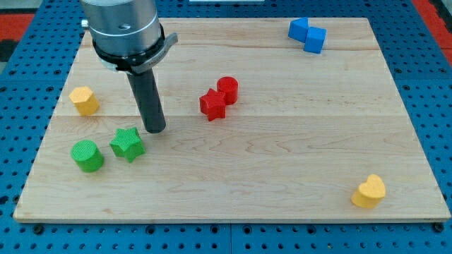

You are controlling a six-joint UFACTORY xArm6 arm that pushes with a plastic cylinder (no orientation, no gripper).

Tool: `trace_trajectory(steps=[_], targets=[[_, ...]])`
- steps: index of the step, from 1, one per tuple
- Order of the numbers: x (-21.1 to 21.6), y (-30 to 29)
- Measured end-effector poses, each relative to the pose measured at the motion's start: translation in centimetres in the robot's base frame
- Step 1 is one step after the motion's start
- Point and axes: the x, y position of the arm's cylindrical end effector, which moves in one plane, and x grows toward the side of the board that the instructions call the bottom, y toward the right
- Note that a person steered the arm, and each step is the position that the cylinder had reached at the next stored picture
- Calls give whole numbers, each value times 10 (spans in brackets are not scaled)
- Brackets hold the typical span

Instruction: Slide the yellow hexagon into the yellow heart

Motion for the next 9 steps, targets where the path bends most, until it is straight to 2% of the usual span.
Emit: trace_trajectory(steps=[2,3,4,5,6,7,8,9], targets=[[37,-74],[31,-77],[14,-124],[-32,-156],[-84,-153],[-71,-89],[-12,-66],[-36,-86]])
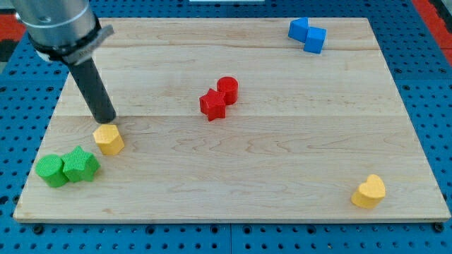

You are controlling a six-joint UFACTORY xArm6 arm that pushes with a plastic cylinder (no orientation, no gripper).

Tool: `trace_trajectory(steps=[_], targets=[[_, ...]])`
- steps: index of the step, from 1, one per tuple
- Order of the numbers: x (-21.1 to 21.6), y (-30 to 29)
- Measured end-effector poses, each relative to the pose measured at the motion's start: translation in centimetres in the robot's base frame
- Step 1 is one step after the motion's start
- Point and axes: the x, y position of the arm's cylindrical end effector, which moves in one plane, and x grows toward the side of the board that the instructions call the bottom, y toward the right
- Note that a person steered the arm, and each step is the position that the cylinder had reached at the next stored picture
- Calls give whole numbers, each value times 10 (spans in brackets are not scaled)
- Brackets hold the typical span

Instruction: Slide the yellow hexagon into the yellow heart

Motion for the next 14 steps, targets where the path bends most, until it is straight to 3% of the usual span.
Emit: trace_trajectory(steps=[3,4,6,8,10,11,12,14], targets=[[41,24],[48,-6],[73,95],[84,62],[97,168],[98,101],[107,82],[131,231]])
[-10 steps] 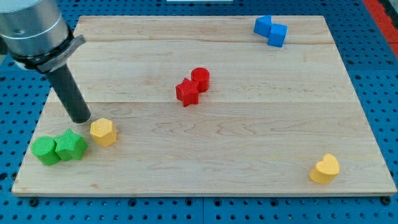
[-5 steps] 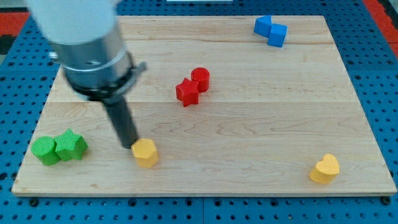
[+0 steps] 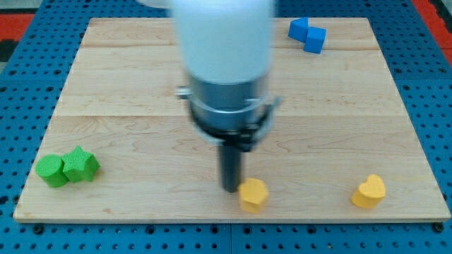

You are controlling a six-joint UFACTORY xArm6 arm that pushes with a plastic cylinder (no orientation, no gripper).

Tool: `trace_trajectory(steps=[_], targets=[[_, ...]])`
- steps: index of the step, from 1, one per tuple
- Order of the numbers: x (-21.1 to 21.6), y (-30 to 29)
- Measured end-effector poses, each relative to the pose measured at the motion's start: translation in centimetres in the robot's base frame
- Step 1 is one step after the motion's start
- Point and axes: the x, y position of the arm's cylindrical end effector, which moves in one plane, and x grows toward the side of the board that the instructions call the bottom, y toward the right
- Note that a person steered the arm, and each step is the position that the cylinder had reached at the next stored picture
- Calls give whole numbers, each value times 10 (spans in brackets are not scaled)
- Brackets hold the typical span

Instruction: Slide the yellow hexagon into the yellow heart

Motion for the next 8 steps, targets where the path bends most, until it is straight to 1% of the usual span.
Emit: trace_trajectory(steps=[1,2,3,4,5,7,8], targets=[[21,-48],[49,-64],[31,-6],[9,69],[9,125],[10,-18],[10,-47]])
